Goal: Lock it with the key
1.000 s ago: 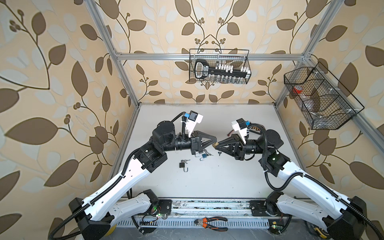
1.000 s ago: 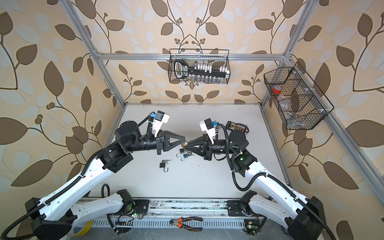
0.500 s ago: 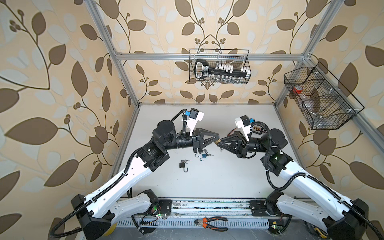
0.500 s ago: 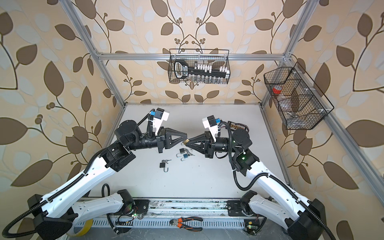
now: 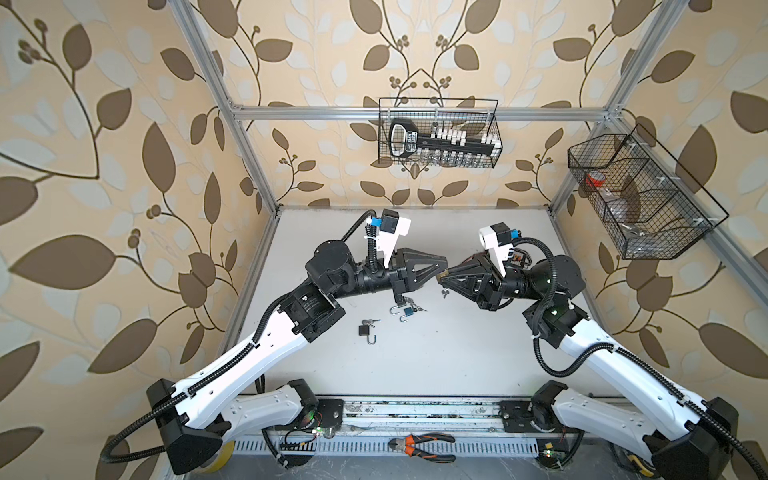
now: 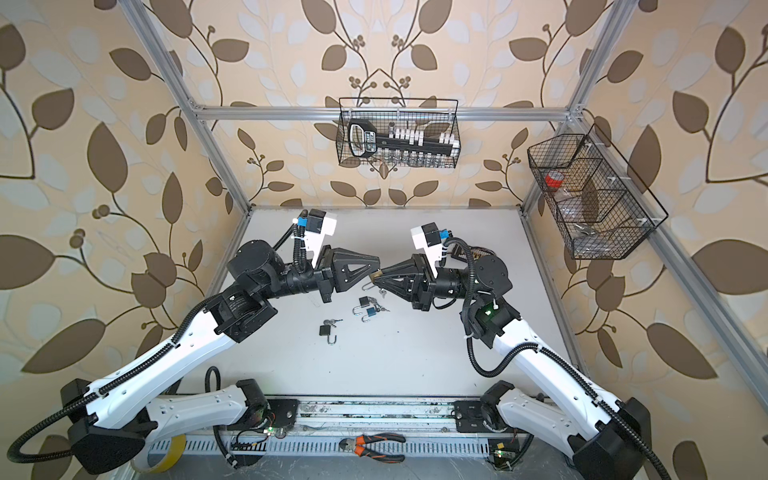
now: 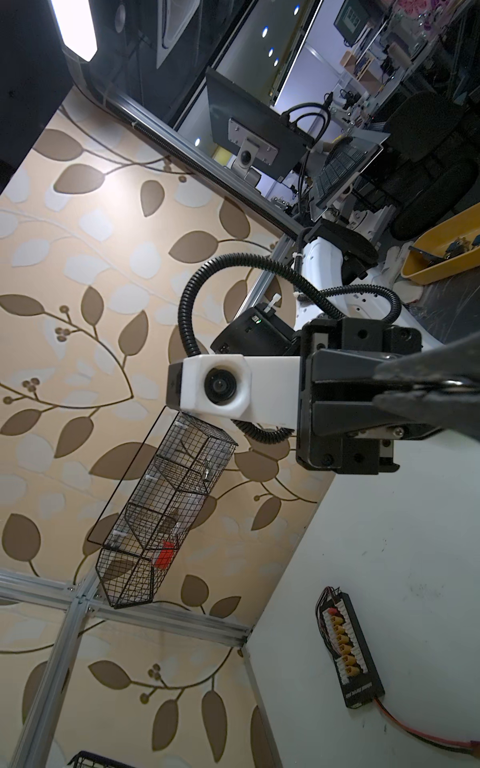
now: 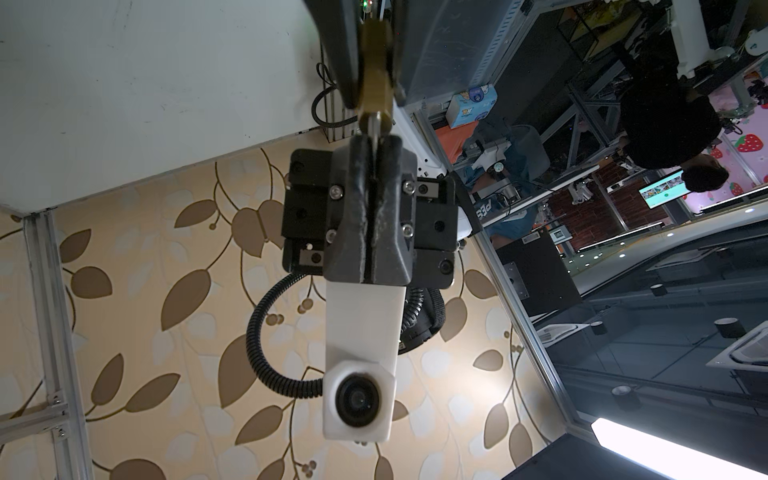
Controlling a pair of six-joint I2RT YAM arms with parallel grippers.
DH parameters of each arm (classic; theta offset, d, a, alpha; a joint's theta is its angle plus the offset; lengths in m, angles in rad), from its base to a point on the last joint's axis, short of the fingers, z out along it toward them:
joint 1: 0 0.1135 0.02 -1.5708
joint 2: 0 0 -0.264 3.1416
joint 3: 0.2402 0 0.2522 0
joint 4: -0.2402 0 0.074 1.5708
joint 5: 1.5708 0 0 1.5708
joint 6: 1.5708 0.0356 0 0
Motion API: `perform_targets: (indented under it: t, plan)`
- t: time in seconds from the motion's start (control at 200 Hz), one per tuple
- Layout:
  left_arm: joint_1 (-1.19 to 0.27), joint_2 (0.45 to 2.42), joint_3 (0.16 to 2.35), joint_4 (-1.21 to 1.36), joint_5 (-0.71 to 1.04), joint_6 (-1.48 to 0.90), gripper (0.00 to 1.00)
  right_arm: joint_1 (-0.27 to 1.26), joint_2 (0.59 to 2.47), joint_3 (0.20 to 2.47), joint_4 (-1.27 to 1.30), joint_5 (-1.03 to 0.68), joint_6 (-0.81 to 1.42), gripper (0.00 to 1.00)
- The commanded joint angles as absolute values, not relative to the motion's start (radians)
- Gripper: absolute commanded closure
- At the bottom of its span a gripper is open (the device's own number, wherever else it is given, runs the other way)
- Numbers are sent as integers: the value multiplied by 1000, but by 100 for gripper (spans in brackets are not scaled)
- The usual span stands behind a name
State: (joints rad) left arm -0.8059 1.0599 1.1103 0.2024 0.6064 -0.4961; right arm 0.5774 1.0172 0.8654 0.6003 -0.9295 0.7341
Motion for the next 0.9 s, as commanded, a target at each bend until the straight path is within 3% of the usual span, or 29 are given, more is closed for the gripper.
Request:
perform_targets:
  t: [0.0, 0.165, 0.29, 0.31, 0.355, 0.475, 0.65, 0.895]
  plan:
    - [-875, 1071, 1057, 8, 668, -494, 100, 578, 1030, 893, 642, -822, 692, 100]
    - [-845, 1030, 1101, -26, 555, -500, 100, 579, 975, 796, 497, -833, 588, 100]
    - [-845, 1025, 1157, -117, 453, -477, 100, 579, 923, 732, 412, -763, 521, 55]
    - [-844, 1023, 1163, -132, 431, -474, 100, 579, 916, 725, 394, -750, 506, 44]
    - [-844, 1021, 1175, -164, 383, -468, 100, 578, 903, 713, 358, -708, 476, 37]
    - [-845, 1020, 1198, -233, 251, -461, 100, 578, 890, 686, 317, -613, 438, 30]
    - [-848, 1032, 1226, -314, 91, -488, 100, 635, 897, 687, 250, -464, 356, 30]
    - [-849, 1041, 1235, -331, 38, -488, 100, 778, 912, 689, 229, -243, 268, 30]
